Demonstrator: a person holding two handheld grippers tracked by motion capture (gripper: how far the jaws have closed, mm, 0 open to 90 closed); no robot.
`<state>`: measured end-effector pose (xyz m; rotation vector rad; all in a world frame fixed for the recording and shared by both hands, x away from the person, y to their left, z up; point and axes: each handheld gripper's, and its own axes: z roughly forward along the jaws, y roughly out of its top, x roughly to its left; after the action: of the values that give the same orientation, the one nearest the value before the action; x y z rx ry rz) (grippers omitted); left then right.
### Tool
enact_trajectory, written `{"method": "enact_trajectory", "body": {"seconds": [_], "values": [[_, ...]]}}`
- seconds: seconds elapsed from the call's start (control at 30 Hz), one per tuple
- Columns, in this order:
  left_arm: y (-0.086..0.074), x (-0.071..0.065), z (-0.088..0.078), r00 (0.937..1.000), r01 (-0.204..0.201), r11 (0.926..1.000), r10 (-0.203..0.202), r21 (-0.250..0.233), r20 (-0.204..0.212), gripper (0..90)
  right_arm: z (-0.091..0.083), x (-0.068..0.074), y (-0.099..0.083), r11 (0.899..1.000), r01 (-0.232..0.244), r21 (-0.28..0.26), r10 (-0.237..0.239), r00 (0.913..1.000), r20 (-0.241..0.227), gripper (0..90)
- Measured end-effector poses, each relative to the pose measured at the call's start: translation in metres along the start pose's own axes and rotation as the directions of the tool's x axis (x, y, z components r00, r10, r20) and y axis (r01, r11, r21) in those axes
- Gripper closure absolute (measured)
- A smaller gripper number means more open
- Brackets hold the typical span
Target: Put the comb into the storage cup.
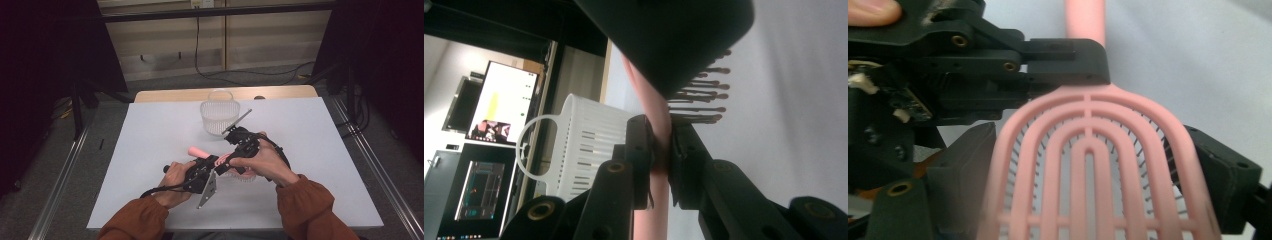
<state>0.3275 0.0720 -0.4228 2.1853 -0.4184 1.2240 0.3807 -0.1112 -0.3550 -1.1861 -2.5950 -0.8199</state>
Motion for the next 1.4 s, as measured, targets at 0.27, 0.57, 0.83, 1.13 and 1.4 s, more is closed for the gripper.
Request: {"method": "enact_trajectory", "body": {"seconds": [0.27, 0.57, 0.83, 1.13, 1.4], "values": [[-0.003, 0.002, 0.002, 0.9991, 0.042, 0.9989, -0.042, 0.018, 0.009, 81.3, -0.009, -0.001, 0.001, 0.999, -0.017, -0.052, 0.017, 0.9998, 0.003, 7.8], [-0.008, 0.008, 0.004, 0.9930, 0.113, 0.9929, -0.114, 0.036, 0.029, 81.4, -0.016, -0.004, 0.001, 0.995, -0.028, -0.095, 0.031, 0.9988, 0.037, 5.6], [-0.013, 0.012, 0.004, 0.9825, 0.180, 0.9829, -0.181, 0.039, 0.043, 81.5, -0.027, -0.001, -0.003, 0.987, 0.028, -0.156, -0.016, 0.9973, 0.072, 4.2], [-0.021, 0.019, 0.001, 0.9603, 0.269, 0.9622, -0.271, 0.044, 0.065, 81.5, -0.041, -0.005, -0.013, 0.974, 0.021, -0.227, 0.002, 0.9949, 0.100, 3.4], [-0.025, 0.022, -0.002, 0.9532, 0.295, 0.9542, -0.297, 0.050, 0.055, 81.6, -0.051, -0.009, -0.021, 0.957, 0.013, -0.289, 0.016, 0.9953, 0.096, 3.9]]}}
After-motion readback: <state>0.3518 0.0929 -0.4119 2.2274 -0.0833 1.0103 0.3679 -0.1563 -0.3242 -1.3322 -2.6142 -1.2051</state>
